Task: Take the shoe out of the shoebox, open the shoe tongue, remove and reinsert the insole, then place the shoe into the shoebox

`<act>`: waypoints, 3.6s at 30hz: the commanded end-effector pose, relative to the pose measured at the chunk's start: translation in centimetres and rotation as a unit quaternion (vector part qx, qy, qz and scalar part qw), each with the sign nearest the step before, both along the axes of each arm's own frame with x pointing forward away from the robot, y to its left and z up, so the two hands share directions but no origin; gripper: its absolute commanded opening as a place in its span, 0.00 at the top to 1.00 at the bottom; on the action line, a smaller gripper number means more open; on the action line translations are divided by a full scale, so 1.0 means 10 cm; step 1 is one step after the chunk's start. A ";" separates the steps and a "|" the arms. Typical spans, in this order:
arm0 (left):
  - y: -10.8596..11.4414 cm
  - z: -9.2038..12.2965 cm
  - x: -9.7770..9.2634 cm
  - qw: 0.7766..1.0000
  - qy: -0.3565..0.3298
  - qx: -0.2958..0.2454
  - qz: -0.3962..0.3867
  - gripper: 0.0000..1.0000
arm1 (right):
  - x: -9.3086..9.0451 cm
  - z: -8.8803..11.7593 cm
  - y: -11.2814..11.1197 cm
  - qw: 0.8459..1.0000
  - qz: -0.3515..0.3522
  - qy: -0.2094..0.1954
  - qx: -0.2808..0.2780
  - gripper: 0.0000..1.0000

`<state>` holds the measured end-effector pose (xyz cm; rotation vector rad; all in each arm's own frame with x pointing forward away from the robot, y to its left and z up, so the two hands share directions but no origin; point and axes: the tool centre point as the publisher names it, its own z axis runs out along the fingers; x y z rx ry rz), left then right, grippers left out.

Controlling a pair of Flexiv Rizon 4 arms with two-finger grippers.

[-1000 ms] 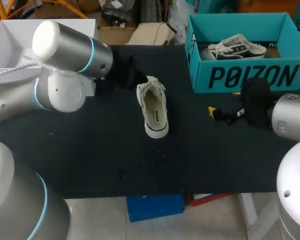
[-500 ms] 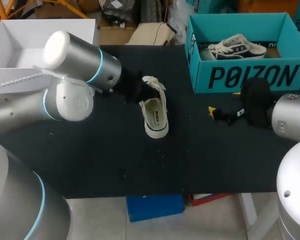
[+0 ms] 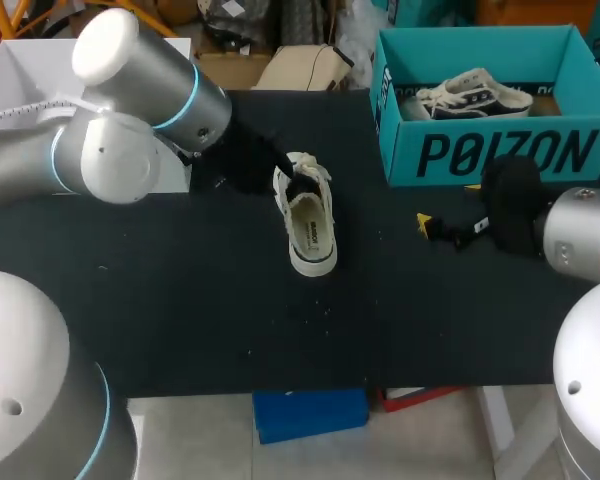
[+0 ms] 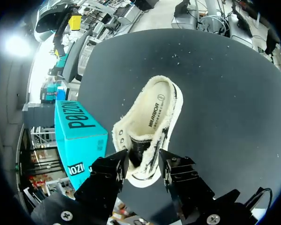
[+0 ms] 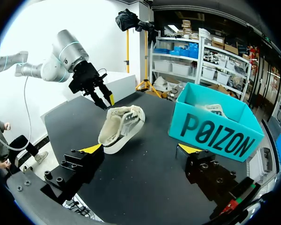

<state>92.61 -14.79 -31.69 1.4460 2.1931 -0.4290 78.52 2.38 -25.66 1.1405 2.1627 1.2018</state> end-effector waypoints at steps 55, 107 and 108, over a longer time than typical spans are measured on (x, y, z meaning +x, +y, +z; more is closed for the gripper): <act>-0.07 -0.94 0.06 0.975 0.063 0.200 -0.076 1.00 | 0.00 0.00 0.01 1.000 0.000 0.001 0.000 0.00; 2.14 1.27 0.37 0.949 -0.094 0.090 0.288 1.00 | 0.00 0.00 0.01 1.000 0.000 0.001 0.000 0.00; 2.23 1.26 0.39 0.947 -0.091 0.089 0.296 1.00 | 0.00 0.00 0.01 1.000 0.000 0.001 0.000 0.00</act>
